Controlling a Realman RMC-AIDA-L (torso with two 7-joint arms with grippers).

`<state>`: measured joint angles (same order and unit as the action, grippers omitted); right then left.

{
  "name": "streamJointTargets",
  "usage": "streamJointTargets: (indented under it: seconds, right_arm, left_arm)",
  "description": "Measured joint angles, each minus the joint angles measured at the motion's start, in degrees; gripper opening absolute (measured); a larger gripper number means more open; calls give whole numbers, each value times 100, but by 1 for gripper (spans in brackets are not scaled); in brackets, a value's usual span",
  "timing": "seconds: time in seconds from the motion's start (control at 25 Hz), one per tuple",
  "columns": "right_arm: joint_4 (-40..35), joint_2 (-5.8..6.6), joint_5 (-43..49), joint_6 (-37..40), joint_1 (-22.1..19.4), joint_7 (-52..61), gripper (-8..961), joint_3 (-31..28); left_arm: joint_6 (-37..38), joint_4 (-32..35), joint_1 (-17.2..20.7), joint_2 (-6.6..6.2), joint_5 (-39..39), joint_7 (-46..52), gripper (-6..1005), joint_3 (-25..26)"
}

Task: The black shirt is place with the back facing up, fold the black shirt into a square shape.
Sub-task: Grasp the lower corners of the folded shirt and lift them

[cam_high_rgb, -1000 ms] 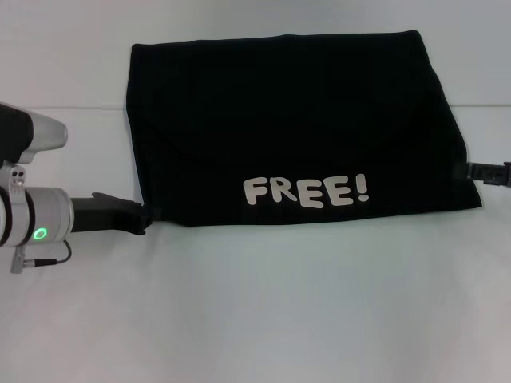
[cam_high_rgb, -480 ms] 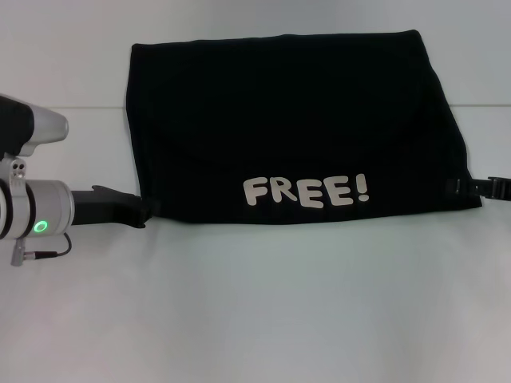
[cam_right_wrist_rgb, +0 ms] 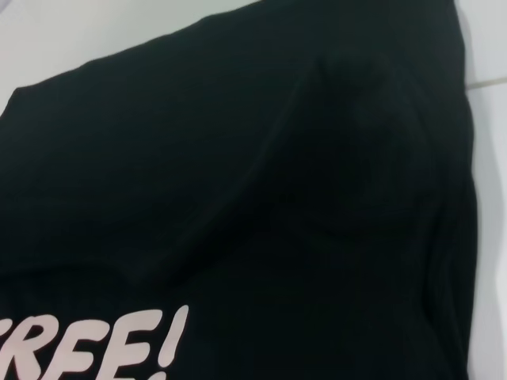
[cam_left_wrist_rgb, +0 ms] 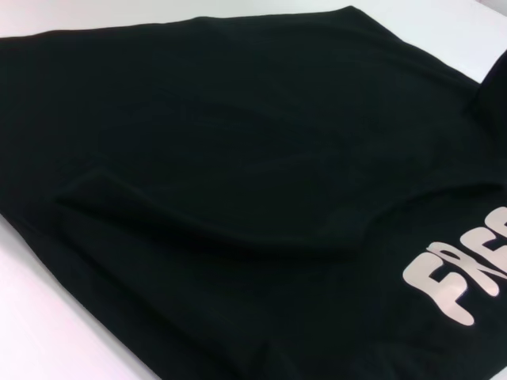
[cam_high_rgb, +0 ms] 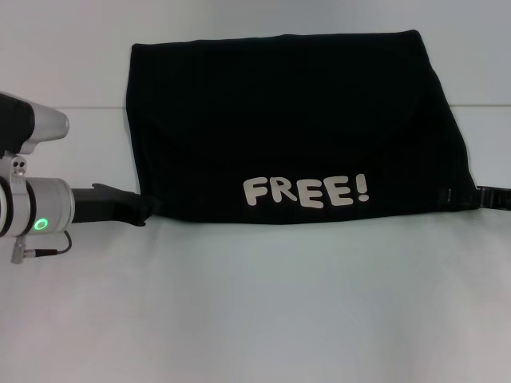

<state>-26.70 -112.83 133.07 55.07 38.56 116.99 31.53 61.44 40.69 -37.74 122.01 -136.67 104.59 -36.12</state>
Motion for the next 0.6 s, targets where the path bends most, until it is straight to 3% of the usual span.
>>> streamJointTargets:
  seconds: [0.36,0.6]
  right_arm:
    - [-34,-2,-27,66,-49,7,816,-6]
    - [-45,-2,-28,64,-66,8,595,-26]
  left_arm:
    - [-1,0,-5,-2,0,9,23,0]
    - [4,0,-5,-2,0,9,26,0]
